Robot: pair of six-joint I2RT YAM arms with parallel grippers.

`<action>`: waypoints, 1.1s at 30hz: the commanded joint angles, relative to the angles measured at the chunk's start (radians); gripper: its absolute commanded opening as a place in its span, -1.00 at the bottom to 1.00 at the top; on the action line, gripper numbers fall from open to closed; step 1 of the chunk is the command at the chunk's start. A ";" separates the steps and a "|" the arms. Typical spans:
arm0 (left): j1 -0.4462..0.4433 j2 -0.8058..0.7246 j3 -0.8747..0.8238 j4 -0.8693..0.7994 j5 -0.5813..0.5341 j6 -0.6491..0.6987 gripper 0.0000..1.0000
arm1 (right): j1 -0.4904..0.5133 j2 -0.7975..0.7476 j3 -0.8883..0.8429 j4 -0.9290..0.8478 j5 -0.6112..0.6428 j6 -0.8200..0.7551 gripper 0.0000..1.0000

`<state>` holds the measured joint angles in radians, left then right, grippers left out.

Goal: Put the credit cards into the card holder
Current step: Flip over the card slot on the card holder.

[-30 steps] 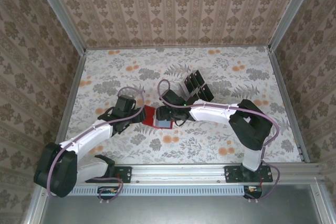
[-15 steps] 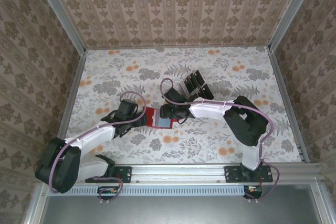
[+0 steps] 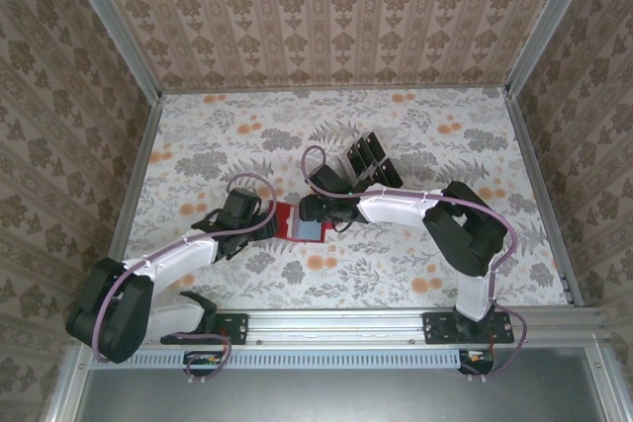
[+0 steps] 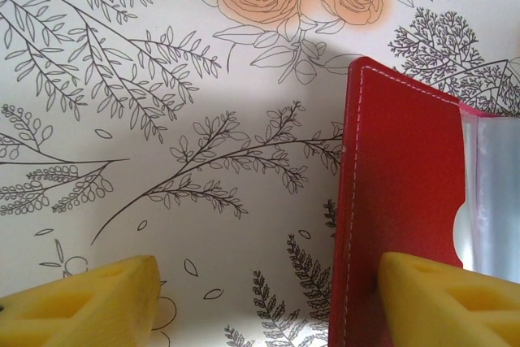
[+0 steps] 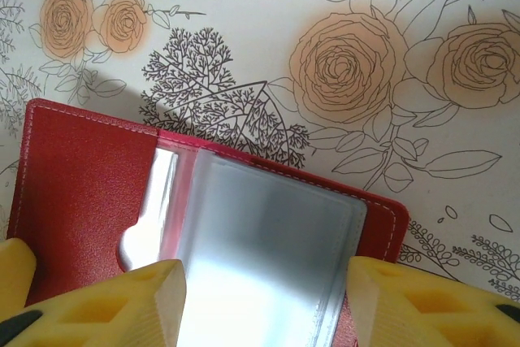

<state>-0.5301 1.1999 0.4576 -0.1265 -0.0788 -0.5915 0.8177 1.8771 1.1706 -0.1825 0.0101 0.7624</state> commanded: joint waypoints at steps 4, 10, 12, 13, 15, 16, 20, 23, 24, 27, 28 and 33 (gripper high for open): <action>-0.006 -0.002 -0.014 0.003 -0.013 -0.021 0.44 | 0.001 0.018 0.031 -0.002 -0.029 -0.015 0.10; -0.005 0.002 -0.022 0.012 -0.013 -0.021 0.44 | 0.001 0.058 0.059 -0.009 -0.047 -0.018 0.08; -0.005 0.004 -0.023 0.017 -0.011 -0.022 0.44 | 0.000 0.071 0.069 -0.013 -0.052 -0.018 0.08; -0.005 0.004 -0.025 0.019 -0.011 -0.022 0.44 | 0.001 0.077 0.074 -0.019 -0.054 -0.020 0.08; -0.005 0.005 -0.025 0.021 -0.011 -0.022 0.44 | 0.001 0.093 0.086 -0.029 -0.062 -0.018 0.08; -0.005 0.004 -0.025 0.022 -0.011 -0.022 0.44 | 0.000 0.098 0.088 -0.030 -0.067 -0.016 0.08; -0.005 0.001 -0.025 0.022 -0.012 -0.017 0.44 | -0.001 0.122 0.093 -0.009 -0.102 0.013 0.12; -0.005 -0.002 -0.032 0.029 -0.004 -0.016 0.44 | -0.001 0.130 0.091 0.024 -0.132 0.044 0.13; -0.005 -0.003 -0.036 0.034 0.000 -0.017 0.44 | -0.002 0.134 0.090 0.035 -0.141 0.056 0.13; -0.005 -0.011 -0.055 0.061 0.008 -0.018 0.43 | -0.004 0.146 0.088 0.074 -0.171 0.099 0.14; -0.005 -0.016 -0.060 0.063 0.007 -0.018 0.43 | -0.006 0.149 0.085 0.089 -0.180 0.114 0.14; -0.006 -0.062 -0.073 0.065 0.001 -0.008 0.44 | -0.012 0.155 0.052 0.159 -0.204 0.187 0.14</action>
<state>-0.5297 1.1767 0.3962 -0.0788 -0.0757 -0.5980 0.8085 2.0006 1.2465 -0.0578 -0.1493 0.8791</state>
